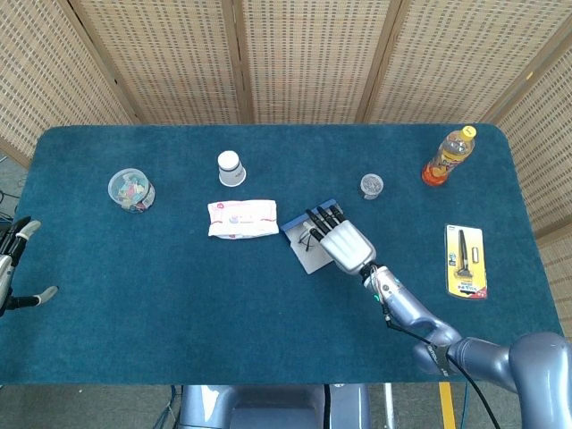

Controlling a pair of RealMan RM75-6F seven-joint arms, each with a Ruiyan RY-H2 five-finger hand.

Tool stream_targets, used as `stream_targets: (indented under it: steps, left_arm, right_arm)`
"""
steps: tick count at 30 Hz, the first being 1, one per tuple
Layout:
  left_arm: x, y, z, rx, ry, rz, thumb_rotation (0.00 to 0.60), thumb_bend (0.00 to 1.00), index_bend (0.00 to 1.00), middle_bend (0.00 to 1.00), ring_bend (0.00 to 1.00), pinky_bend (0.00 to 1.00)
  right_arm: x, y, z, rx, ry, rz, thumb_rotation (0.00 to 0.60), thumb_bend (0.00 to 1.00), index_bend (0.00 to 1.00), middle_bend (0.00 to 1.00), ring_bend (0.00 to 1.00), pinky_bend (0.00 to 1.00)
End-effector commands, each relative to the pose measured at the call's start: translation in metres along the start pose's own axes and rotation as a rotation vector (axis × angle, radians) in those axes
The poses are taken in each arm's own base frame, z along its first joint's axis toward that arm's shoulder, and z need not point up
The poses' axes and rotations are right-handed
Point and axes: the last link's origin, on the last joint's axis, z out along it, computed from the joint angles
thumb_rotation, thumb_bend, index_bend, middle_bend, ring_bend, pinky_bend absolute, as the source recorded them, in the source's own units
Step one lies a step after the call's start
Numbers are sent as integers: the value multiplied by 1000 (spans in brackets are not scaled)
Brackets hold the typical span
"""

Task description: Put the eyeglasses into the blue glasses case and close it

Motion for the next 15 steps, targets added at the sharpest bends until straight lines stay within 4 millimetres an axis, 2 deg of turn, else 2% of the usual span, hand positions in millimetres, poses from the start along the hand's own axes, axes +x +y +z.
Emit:
stream_targets:
  steps: [1,4,8,12,15]
  left_arm:
    - [0,-1,1,4,-2,0,600,118,0,0,0,0]
    - [0,-1,2,7,-4,0,600,117,0,0,0,0]
    - [0,-1,3,8,-5,-1,600,118,0,0,0,0]
    - [0,-1,3,9,-6,-1,600,117,0,0,0,0]
    - [0,-1,3,8,-5,-1,600,118,0,0,0,0]
  right_arm:
    - [-10,-12,2,27,0,10,600,82,126,0,0,122]
    - [-16,-17,4,35,1,4,600,173,134,0,0,122]
    - [-21,-20,7,36,4,6,600,200,155,0,0,125]
    - [-24,-18,8,31,6,-1,600,303,182,0,0,131]
    - [-25,-15,7,26,5,-4,600,328,183,0,0,132]
